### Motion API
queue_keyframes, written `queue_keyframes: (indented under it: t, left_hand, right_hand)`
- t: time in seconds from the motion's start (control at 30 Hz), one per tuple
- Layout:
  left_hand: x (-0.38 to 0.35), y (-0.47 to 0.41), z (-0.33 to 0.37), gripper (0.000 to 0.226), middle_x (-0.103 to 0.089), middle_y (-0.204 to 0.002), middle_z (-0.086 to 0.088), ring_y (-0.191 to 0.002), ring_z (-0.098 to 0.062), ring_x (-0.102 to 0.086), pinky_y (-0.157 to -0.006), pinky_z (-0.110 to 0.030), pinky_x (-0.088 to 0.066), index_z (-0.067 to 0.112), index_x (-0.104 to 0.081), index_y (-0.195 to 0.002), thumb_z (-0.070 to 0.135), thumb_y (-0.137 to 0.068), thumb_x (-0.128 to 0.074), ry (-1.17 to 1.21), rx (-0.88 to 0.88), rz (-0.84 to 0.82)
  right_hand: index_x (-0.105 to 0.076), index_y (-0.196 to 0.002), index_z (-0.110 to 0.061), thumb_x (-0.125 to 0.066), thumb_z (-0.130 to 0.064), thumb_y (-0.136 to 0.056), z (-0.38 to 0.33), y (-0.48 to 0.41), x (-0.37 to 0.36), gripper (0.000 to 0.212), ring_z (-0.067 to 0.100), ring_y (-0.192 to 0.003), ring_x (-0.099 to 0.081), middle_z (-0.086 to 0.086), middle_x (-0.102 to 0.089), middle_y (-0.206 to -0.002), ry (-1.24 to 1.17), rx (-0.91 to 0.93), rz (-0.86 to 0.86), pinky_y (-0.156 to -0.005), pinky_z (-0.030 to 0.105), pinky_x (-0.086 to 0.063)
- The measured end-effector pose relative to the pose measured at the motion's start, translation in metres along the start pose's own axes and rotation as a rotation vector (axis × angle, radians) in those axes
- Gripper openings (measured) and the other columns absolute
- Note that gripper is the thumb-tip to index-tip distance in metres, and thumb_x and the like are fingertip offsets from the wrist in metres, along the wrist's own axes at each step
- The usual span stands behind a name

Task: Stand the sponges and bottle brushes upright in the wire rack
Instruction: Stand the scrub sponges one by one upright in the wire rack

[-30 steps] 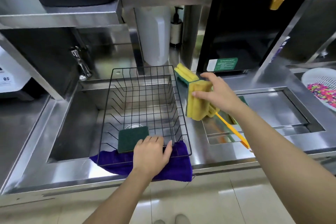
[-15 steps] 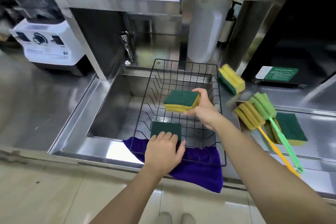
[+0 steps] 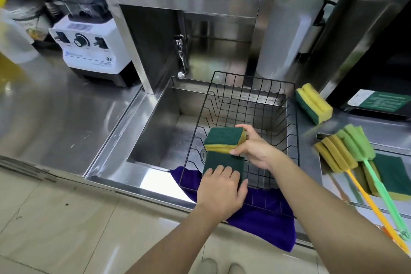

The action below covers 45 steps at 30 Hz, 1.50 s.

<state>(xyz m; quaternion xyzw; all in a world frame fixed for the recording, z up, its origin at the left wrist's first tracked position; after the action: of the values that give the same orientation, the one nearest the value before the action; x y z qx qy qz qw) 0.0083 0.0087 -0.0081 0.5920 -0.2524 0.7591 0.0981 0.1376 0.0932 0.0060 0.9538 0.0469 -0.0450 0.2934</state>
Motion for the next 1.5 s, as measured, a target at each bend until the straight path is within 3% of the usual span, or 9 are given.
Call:
queue_keyframes:
  t: [0.17,0.37,0.57,0.8,1.0,1.2,1.33,1.4,1.5]
  left_hand:
    - [0.0,0.0,0.001,0.038,-0.059,-0.062,-0.001,-0.06,-0.021,-0.053,-0.054,-0.029,-0.041,0.014,-0.06,-0.065,0.038,-0.088,-0.04,0.004,0.001,0.007]
    - [0.001,0.0,0.001,0.038,-0.058,-0.062,-0.001,-0.059,-0.021,-0.053,-0.053,-0.03,-0.041,0.014,-0.059,-0.064,0.036,-0.088,-0.04,0.008,0.004,-0.003]
    - [0.001,-0.001,0.002,0.037,-0.057,-0.061,-0.001,-0.058,-0.021,-0.052,-0.052,-0.03,-0.041,0.014,-0.059,-0.063,0.035,-0.087,-0.039,-0.002,-0.015,-0.017]
    - [-0.001,-0.005,0.021,0.038,-0.058,-0.063,-0.002,-0.059,-0.021,-0.053,-0.054,-0.032,-0.042,0.014,-0.061,-0.065,0.037,-0.086,-0.04,-0.012,-0.112,-0.064]
    - [-0.005,-0.012,0.061,0.041,-0.061,-0.064,-0.001,-0.062,-0.022,-0.056,-0.058,-0.032,-0.045,0.015,-0.062,-0.066,0.043,-0.087,-0.04,0.015,-0.194,-0.168]
    - [-0.006,-0.02,0.095,0.055,-0.068,-0.082,-0.001,-0.076,-0.021,-0.061,-0.068,-0.035,-0.046,0.017,-0.065,-0.082,0.045,-0.082,-0.018,0.002,-0.131,-0.374]
    - [-0.01,-0.021,0.097,0.057,-0.064,-0.107,0.0,-0.097,-0.02,-0.058,-0.083,-0.035,-0.04,0.019,-0.06,-0.105,0.042,-0.09,-0.01,-0.019,-0.119,-0.375]
    - [-0.011,-0.021,0.097,0.047,-0.062,-0.11,0.002,-0.099,-0.018,-0.057,-0.085,-0.033,-0.041,0.021,-0.059,-0.109,0.041,-0.096,-0.019,-0.019,-0.12,-0.386]
    - [-0.01,-0.021,0.097,0.061,-0.063,-0.108,0.004,-0.098,-0.017,-0.058,-0.083,-0.032,-0.042,0.023,-0.06,-0.108,0.043,-0.089,-0.007,-0.033,-0.124,-0.367]
  right_hand:
    - [-0.048,-0.124,-0.013,-0.062,0.006,-0.082,-0.004,-0.001,0.0,0.048,0.027,-0.11,-0.057,0.012,-0.059,-0.124,-0.111,-0.023,0.088,-0.096,0.038,-0.048]
    - [-0.046,-0.129,-0.009,-0.061,0.013,-0.08,0.007,-0.006,0.005,0.057,0.029,-0.115,-0.055,0.017,-0.058,-0.127,0.049,-0.038,0.315,-0.104,0.04,-0.044]
    - [-0.042,-0.137,-0.007,-0.063,0.003,-0.084,0.004,0.002,0.004,0.058,0.022,-0.103,-0.054,0.007,-0.057,-0.111,0.323,0.001,0.28,-0.09,0.028,-0.043]
    - [-0.037,-0.14,-0.011,-0.062,-0.012,-0.087,0.005,0.016,0.015,0.059,0.026,-0.121,-0.052,0.01,-0.051,-0.136,0.494,0.063,0.346,-0.099,0.032,-0.041]
    - [-0.059,-0.112,-0.007,-0.051,-0.008,-0.092,-0.009,0.043,0.055,0.022,0.016,-0.085,-0.054,-0.006,-0.055,-0.082,0.435,0.277,0.516,-0.074,0.029,-0.045]
    - [-0.058,-0.094,-0.015,-0.049,-0.002,-0.088,-0.022,0.08,0.112,0.017,0.017,-0.072,-0.052,-0.004,-0.055,-0.072,0.313,0.439,0.788,-0.071,0.034,-0.046]
    - [-0.059,-0.111,-0.006,-0.05,-0.008,-0.089,-0.006,0.099,0.162,0.025,0.026,-0.092,-0.056,0.014,-0.063,-0.107,0.432,0.304,1.103,-0.089,0.042,-0.045]
    - [-0.054,-0.12,-0.004,-0.052,-0.01,-0.087,0.007,0.11,0.186,0.033,0.034,-0.111,-0.053,0.018,-0.055,-0.122,0.53,0.19,1.259,-0.096,0.042,-0.039]
    - [-0.046,-0.129,-0.003,-0.057,-0.015,-0.086,0.028,0.123,0.213,0.046,0.037,-0.126,-0.042,0.021,-0.047,-0.133,0.596,0.01,1.406,-0.101,0.042,-0.031]
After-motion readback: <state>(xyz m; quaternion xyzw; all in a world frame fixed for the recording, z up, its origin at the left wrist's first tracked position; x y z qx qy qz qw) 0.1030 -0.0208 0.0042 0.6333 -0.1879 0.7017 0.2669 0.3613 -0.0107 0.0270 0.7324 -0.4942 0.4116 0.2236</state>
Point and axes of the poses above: each hand's wrist, its own y-axis away from the middle knuckle, its own x-axis out of the back of the hand, z = x × y, the point moved 1 cm from there along -y, towards the middle knuckle
